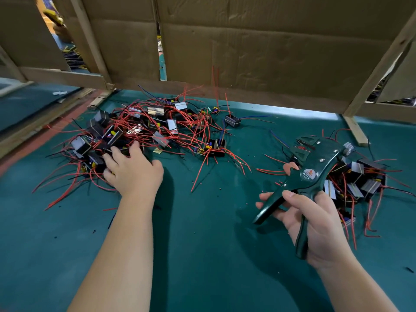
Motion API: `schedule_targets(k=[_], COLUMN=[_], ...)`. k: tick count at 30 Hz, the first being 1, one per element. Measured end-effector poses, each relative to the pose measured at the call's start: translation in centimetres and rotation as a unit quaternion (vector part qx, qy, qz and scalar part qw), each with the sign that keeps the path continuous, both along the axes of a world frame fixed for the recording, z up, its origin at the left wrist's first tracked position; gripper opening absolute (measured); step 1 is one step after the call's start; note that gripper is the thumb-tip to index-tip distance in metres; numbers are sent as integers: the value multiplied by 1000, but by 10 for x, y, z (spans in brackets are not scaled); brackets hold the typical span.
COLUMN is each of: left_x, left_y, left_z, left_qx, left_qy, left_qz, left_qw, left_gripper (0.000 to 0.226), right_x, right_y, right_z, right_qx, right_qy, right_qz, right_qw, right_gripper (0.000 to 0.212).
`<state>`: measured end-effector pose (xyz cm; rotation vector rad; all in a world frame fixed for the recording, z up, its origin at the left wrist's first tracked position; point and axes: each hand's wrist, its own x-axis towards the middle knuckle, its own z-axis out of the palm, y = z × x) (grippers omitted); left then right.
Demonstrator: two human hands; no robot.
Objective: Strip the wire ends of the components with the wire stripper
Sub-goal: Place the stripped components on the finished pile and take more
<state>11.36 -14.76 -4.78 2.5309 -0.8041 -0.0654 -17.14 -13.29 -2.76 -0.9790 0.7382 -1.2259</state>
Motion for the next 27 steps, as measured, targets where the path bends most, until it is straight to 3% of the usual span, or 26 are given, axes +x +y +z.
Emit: schedule_targets(k=[5, 8, 11, 14, 16, 18, 21, 23, 27], left_x=[5, -4, -13, -7, 4, 14, 18, 16, 2], left_y=[-1, 0, 6, 17, 20, 20, 17, 13, 11], left_z=[-2, 2, 16, 28, 30, 24, 14, 10, 11], left_qx=[-71, -116, -241, -361, -300, -146, 13, 9, -117], left_qy=[-41, -37, 8, -64, -103, -28, 57, 37, 65], left_qz=[-46, -113, -119, -77, 15, 81, 79, 46, -45], left_qw=[996, 986, 963, 927, 948, 986, 995, 998, 990], left_gripper=[36, 36, 43, 39, 48, 58, 59, 49, 42], right_x=[0, 1, 1, -1, -2, -2, -2, -1, 0], right_y=[0, -2, -3, -3, -3, -3, -4, -4, -3], right_z=[0, -1, -2, -3, -3, -4, -4, -5, -7], right_qx=[-2, -3, 4, 8, 7, 5, 4, 7, 9], right_qy=[5, -5, -12, -11, -13, -18, -22, -23, -17], right_qz=[1, 4, 6, 7, 9, 13, 15, 18, 24], right_qw=[1000, 1000, 1000, 1000, 1000, 1000, 1000, 1000, 1000], right_gripper=[32, 37, 40, 32, 34, 37, 36, 35, 37])
